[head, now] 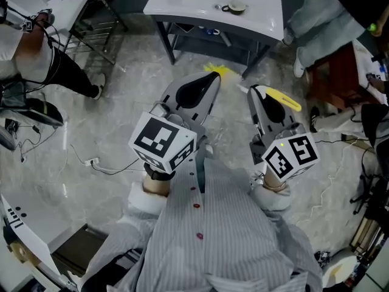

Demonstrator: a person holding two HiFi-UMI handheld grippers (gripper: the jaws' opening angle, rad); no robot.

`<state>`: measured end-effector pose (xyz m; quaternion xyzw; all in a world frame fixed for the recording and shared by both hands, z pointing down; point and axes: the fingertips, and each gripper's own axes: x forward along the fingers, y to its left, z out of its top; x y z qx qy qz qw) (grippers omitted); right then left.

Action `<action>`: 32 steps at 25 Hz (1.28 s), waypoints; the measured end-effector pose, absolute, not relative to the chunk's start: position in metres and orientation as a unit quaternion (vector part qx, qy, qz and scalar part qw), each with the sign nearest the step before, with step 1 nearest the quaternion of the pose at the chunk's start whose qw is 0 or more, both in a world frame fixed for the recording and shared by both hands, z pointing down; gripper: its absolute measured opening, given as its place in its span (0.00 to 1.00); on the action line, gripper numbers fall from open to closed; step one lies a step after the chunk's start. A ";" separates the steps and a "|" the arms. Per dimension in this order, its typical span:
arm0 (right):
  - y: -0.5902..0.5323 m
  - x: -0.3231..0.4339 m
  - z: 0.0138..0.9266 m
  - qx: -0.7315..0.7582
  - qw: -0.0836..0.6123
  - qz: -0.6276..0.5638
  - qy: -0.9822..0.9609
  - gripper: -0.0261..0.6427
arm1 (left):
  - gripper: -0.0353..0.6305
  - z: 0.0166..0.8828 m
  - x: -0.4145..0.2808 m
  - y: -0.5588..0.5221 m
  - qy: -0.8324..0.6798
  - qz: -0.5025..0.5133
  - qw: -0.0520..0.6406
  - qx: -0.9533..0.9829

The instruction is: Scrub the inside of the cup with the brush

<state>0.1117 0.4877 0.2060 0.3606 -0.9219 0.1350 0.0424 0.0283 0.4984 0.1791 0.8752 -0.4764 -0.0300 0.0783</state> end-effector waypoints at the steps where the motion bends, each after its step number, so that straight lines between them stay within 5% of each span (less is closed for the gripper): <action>1: 0.486 0.112 0.207 0.359 0.042 0.136 -0.922 0.12 | 0.07 0.180 0.028 0.497 -0.478 -0.029 0.079 0.874; 32: 0.210 0.021 0.220 0.433 0.033 0.149 -0.889 0.12 | 0.07 0.188 -0.078 0.208 -0.425 -0.017 0.076 0.902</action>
